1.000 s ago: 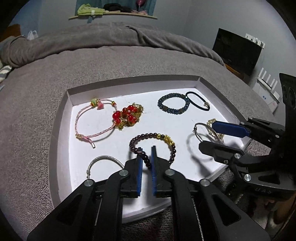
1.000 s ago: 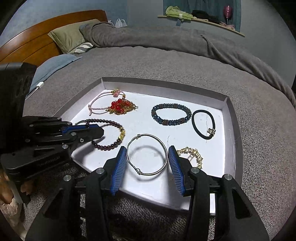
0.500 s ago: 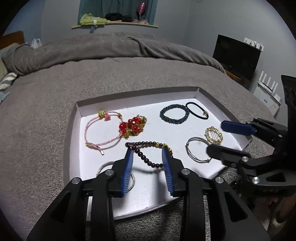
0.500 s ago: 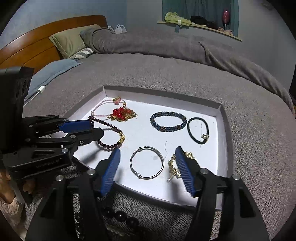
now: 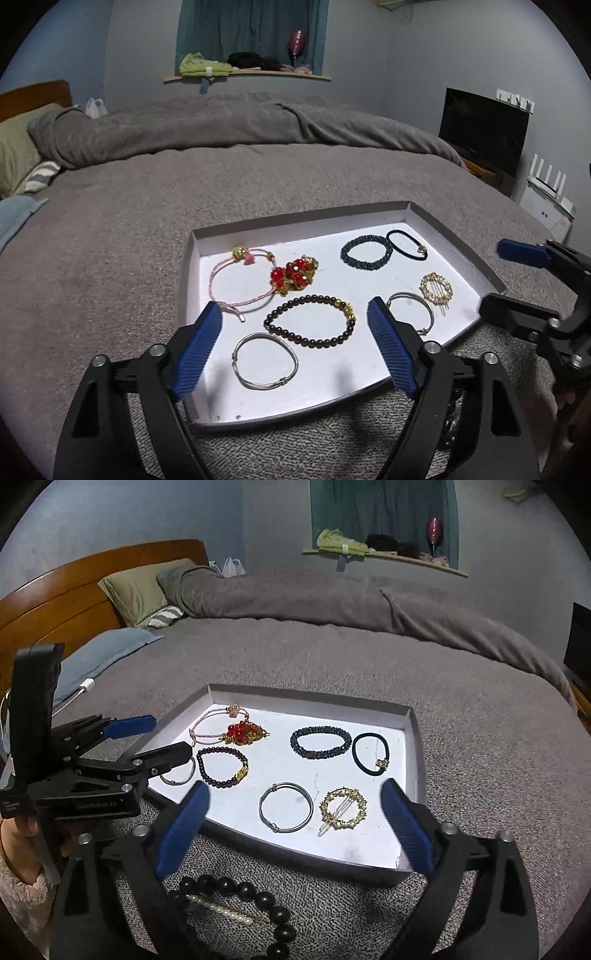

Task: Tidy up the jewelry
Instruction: 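Withdraw both tools from the tray toward the black bead bracelet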

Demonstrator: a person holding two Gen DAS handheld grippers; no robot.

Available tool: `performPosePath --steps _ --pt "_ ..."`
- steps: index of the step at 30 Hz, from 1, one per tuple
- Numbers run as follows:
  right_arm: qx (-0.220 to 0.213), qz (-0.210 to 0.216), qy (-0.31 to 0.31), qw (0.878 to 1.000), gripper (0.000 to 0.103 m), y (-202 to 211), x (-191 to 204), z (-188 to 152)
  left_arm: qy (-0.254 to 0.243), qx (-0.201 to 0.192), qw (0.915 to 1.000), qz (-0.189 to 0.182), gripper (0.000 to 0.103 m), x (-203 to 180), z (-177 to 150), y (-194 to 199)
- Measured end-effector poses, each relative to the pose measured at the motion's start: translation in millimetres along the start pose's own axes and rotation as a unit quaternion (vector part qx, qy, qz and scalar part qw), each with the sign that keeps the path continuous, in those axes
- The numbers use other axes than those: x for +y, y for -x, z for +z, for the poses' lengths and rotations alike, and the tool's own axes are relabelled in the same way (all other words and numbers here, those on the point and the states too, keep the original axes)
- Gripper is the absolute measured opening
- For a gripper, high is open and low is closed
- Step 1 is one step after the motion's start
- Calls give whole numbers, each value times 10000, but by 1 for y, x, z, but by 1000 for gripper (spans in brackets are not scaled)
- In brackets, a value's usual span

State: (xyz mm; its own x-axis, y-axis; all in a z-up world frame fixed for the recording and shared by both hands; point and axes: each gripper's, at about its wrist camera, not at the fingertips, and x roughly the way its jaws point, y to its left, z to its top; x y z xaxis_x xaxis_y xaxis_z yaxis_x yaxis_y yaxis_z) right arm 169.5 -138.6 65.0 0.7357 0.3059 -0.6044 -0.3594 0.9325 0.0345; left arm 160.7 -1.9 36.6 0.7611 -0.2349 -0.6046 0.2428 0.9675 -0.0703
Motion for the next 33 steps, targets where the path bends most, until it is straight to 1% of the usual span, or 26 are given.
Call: performPosePath --steps 2,3,6,9,13,18,23,28,33 --pt "-27 -57 -43 10000 97 5 -1 -2 -6 -44 10000 66 91 -1 0 2" --pt "-59 -102 -82 9999 97 8 -3 -4 -13 -70 9999 104 92 -2 -1 4" --pt "-194 -237 -235 9993 97 18 -9 -7 -11 -77 9999 107 93 -4 -2 8" --pt "-350 -273 -400 9982 97 31 -16 -12 -43 -104 9999 86 93 -9 -4 13" --pt "-439 -284 -538 9972 97 45 -24 -21 -223 -172 9996 41 93 -22 -12 25" --pt "-222 -347 -610 9973 97 54 -32 -48 -484 -154 9987 -34 94 -40 -24 34" --pt "-45 -345 -685 9970 97 59 -36 -67 -646 -58 9978 -94 94 -54 -38 39" --pt "183 -166 -709 9972 97 54 -30 -77 -696 60 9975 -39 94 -58 -54 45" --pt "293 -66 -581 9979 97 49 -18 -80 -699 99 9975 70 94 -54 -65 50"
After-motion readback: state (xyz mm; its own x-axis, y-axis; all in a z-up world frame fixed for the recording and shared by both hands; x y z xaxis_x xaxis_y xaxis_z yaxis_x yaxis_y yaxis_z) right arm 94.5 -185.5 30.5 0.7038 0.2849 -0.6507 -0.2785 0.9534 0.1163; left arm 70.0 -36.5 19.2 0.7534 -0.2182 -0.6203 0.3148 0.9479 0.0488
